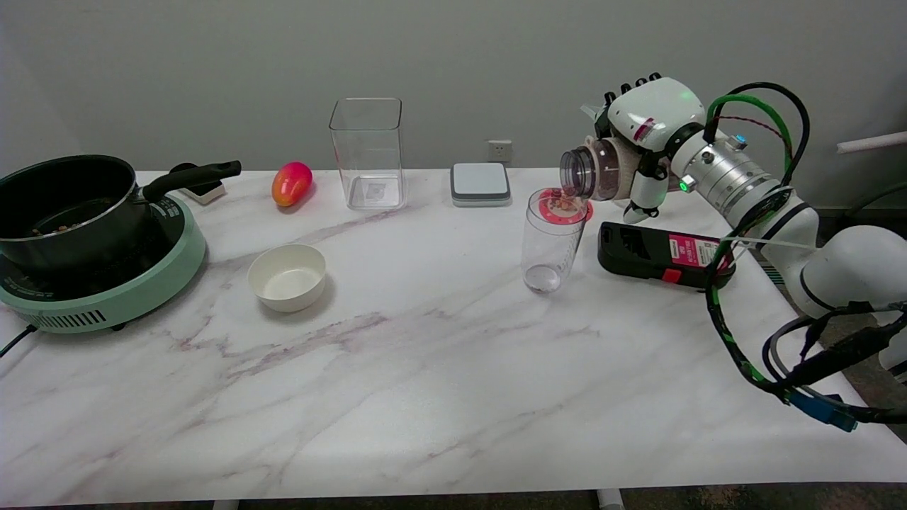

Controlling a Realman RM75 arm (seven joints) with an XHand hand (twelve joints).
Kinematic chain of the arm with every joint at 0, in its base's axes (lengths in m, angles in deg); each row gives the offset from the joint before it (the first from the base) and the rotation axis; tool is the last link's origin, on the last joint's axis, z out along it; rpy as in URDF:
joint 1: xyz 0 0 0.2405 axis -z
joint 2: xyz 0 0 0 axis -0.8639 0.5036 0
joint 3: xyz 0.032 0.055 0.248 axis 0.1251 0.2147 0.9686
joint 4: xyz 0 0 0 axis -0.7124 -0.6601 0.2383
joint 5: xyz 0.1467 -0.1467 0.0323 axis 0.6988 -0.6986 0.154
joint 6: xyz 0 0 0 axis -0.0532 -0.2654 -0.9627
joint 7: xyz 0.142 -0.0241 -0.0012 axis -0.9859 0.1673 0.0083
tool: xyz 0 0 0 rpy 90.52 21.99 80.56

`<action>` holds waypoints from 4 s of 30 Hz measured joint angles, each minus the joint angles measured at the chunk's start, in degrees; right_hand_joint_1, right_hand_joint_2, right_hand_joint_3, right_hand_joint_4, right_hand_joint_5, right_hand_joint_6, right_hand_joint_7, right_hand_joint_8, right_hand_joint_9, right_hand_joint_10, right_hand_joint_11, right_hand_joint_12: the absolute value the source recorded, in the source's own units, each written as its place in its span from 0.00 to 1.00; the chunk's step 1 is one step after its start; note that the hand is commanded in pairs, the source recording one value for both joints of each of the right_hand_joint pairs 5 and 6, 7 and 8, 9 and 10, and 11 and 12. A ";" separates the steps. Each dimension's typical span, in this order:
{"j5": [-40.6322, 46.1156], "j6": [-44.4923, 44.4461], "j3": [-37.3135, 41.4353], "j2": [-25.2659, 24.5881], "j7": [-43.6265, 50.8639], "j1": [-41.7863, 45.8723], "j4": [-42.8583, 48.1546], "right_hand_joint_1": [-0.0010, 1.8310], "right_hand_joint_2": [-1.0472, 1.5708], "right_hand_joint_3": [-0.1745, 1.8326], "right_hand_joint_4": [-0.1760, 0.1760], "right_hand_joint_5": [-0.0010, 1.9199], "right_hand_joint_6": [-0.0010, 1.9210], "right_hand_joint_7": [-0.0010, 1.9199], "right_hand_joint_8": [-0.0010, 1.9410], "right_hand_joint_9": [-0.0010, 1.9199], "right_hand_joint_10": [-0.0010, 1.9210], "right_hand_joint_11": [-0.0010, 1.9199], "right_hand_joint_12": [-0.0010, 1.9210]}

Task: Pour the contents of the bottle into the measuring cup.

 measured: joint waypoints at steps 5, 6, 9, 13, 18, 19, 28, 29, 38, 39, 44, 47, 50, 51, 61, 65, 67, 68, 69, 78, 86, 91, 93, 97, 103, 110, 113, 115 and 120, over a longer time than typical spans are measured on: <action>-1.80 0.00 -0.19 -0.47 0.02 0.25 0.61 0.81 0.75 0.36 0.50 0.85 0.85 0.87 0.86 0.70 0.70 0.64 0.63; -2.19 0.00 -0.23 -0.56 0.01 0.29 0.74 0.81 0.76 0.35 0.50 0.86 0.85 0.87 0.86 0.70 0.70 0.64 0.64; -3.34 0.00 -0.35 -0.75 0.02 0.41 1.08 0.80 0.76 0.35 0.50 0.86 0.86 0.87 0.86 0.71 0.71 0.64 0.64; -4.70 0.01 -0.46 -0.97 0.02 0.52 1.50 0.80 0.77 0.34 0.50 0.86 0.86 0.87 0.86 0.71 0.71 0.64 0.64; -6.41 0.01 -0.59 -1.14 0.00 0.61 1.90 0.80 0.77 0.34 0.50 0.86 0.86 0.87 0.86 0.71 0.71 0.64 0.64; -6.69 0.01 -0.61 -1.17 0.00 0.62 1.97 0.80 0.77 0.34 0.50 0.86 0.86 0.87 0.86 0.71 0.71 0.64 0.64; -9.11 0.01 -0.64 -1.35 -0.01 0.73 2.72 0.80 0.78 0.33 0.50 0.86 0.86 0.87 0.86 0.71 0.71 0.64 0.64; -9.37 0.01 -0.63 -1.36 -0.01 0.73 2.82 0.80 0.78 0.33 0.50 0.86 0.86 0.87 0.87 0.71 0.71 0.64 0.64; -11.58 0.03 -0.64 -1.42 0.00 0.75 3.73 0.79 0.78 0.32 0.50 0.86 0.86 0.88 0.87 0.71 0.71 0.64 0.64; -11.77 0.02 -0.65 -1.42 -0.02 0.75 3.82 0.79 0.78 0.32 0.50 0.86 0.86 0.88 0.87 0.71 0.71 0.64 0.64; -12.42 -0.16 -0.78 -1.44 -0.14 0.77 4.15 0.79 0.78 0.32 0.50 0.86 0.85 0.87 0.86 0.71 0.71 0.64 0.64; -12.76 -0.39 -0.84 -1.45 -0.22 0.78 4.33 0.79 0.78 0.32 0.50 0.85 0.85 0.87 0.86 0.71 0.71 0.64 0.64; -12.94 -0.63 -0.89 -1.46 -0.27 0.88 4.50 0.79 0.78 0.32 0.50 0.85 0.85 0.87 0.86 0.71 0.71 0.64 0.64; -13.02 -0.74 -0.89 -1.47 -0.27 0.91 4.57 0.79 0.78 0.32 0.50 0.85 0.85 0.87 0.86 0.71 0.71 0.64 0.64; -13.48 -1.44 -0.95 -1.51 -0.28 1.16 5.06 0.80 0.78 0.33 0.50 0.85 0.85 0.87 0.86 0.71 0.71 0.64 0.64; -13.57 -1.64 -0.96 -1.52 -0.28 1.23 5.19 0.80 0.78 0.33 0.50 0.85 0.85 0.87 0.86 0.71 0.71 0.64 0.64; -13.64 -1.65 -0.97 -1.53 -0.31 1.26 5.22 0.80 0.78 0.33 0.50 0.85 0.85 0.87 0.86 0.71 0.71 0.64 0.64; -13.66 -1.65 -0.97 -1.53 -0.31 1.27 5.23 0.80 0.78 0.33 0.50 0.85 0.85 0.87 0.86 0.71 0.71 0.64 0.64; -13.67 -1.65 -0.97 -1.54 -0.31 1.28 5.24 0.80 0.77 0.33 0.50 0.85 0.85 0.87 0.86 0.71 0.71 0.64 0.64; -14.41 -1.43 -0.84 -1.56 -0.29 1.30 5.31 0.80 0.78 0.33 0.50 0.86 0.86 0.87 0.86 0.71 0.71 0.64 0.64; -15.84 -0.94 -0.59 -1.59 -0.24 1.36 5.41 0.79 0.78 0.33 0.50 0.86 0.86 0.87 0.86 0.71 0.71 0.64 0.64; -16.88 -0.49 -0.31 -1.59 -0.20 1.38 5.46 0.80 0.78 0.33 0.50 0.85 0.85 0.87 0.86 0.70 0.70 0.64 0.64; -17.36 -0.32 -0.18 -1.59 -0.18 1.38 5.50 0.80 0.77 0.33 0.50 0.85 0.85 0.87 0.86 0.70 0.70 0.64 0.64; -18.11 -0.04 0.00 -1.59 -0.15 1.40 5.56 0.80 0.76 0.35 0.50 0.84 0.84 0.87 0.86 0.70 0.70 0.63 0.63; -19.18 0.14 0.15 -1.59 -0.13 1.42 5.71 0.80 0.75 0.36 0.50 0.84 0.84 0.87 0.86 0.70 0.70 0.63 0.63; -20.46 1.30 0.96 -1.59 -0.11 1.42 5.87 0.81 0.73 0.37 0.50 0.82 0.82 0.86 0.85 0.69 0.69 0.63 0.63; -20.92 2.34 1.59 -1.58 -0.14 1.42 5.91 0.81 0.73 0.38 0.50 0.82 0.82 0.86 0.85 0.69 0.69 0.63 0.63; -21.17 3.10 2.02 -1.56 -0.18 1.42 5.92 0.81 0.72 0.38 0.50 0.82 0.82 0.86 0.85 0.69 0.69 0.63 0.63; -21.68 4.82 2.93 -1.47 -0.21 1.34 5.92 0.81 0.72 0.38 0.50 0.82 0.82 0.86 0.85 0.69 0.69 0.63 0.63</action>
